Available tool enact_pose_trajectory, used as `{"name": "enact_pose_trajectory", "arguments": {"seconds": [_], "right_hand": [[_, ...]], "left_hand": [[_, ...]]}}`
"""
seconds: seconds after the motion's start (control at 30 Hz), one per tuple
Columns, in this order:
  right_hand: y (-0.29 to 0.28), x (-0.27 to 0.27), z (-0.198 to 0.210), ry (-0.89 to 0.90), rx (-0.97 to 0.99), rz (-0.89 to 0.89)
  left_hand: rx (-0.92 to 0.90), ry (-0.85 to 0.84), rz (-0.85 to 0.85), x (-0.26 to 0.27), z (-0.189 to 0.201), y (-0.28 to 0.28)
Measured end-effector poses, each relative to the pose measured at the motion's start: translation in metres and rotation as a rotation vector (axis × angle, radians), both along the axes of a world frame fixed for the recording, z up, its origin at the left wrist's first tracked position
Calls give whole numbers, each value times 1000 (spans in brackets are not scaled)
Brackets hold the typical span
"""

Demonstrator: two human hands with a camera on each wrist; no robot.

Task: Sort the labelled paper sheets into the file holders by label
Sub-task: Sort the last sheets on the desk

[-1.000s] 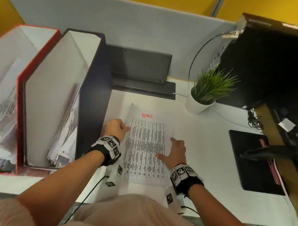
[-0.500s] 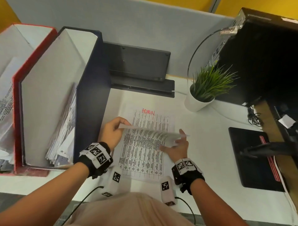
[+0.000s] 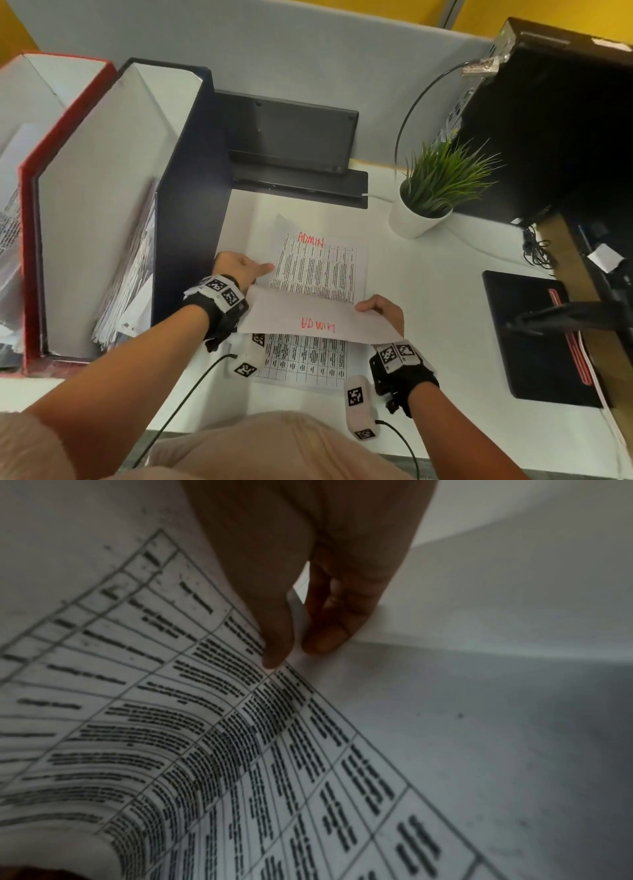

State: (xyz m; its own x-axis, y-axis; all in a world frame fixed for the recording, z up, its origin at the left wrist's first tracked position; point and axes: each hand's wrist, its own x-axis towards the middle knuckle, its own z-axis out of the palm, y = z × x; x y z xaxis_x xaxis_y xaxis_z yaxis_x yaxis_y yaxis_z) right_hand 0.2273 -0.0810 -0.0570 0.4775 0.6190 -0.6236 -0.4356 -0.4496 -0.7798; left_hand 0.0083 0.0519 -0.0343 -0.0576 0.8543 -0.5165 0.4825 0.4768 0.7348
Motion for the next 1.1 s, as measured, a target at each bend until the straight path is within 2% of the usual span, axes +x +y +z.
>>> {"name": "enact_pose_trajectory", "arguments": {"seconds": [0.1, 0.23, 0.37, 0.47, 0.53, 0.57, 0.63, 0.73, 0.83, 0.9, 0.97, 1.03, 1.1], "right_hand": [[1, 3, -1, 37, 9, -24], [3, 6, -3, -66, -32, 6], [5, 8, -6, -181, -5, 74], [6, 6, -8, -413, 61, 157], [8, 5, -8, -561, 31, 192], [8, 4, -8, -572, 25, 197], [6, 3, -7, -467, 46, 177], [5, 4, -4, -395, 101, 168], [5, 7, -2, -459, 47, 264], [4, 7, -1, -544, -7, 335], [4, 7, 1, -483, -32, 295], [3, 8, 2, -204, 5, 141], [1, 7, 4, 37, 61, 22]], "left_hand": [[79, 89, -42, 0, -6, 1], [158, 132, -113, -6, -15, -1], [450, 157, -167, -5, -13, -14], [577, 43, -168, -3, -9, -22], [516, -87, -140, 0, -6, -25], [459, -168, -109, 1, -5, -26], [353, -316, -54, 2, -1, -30], [263, -409, -38, 2, 4, -33], [157, -570, 7, 2, 11, -34], [96, -596, 20, 2, 14, -34], [25, -549, 74, 1, 14, -30], [1, -400, 147, -1, 6, -18], [-23, -181, 111, -4, -5, -5]]}}
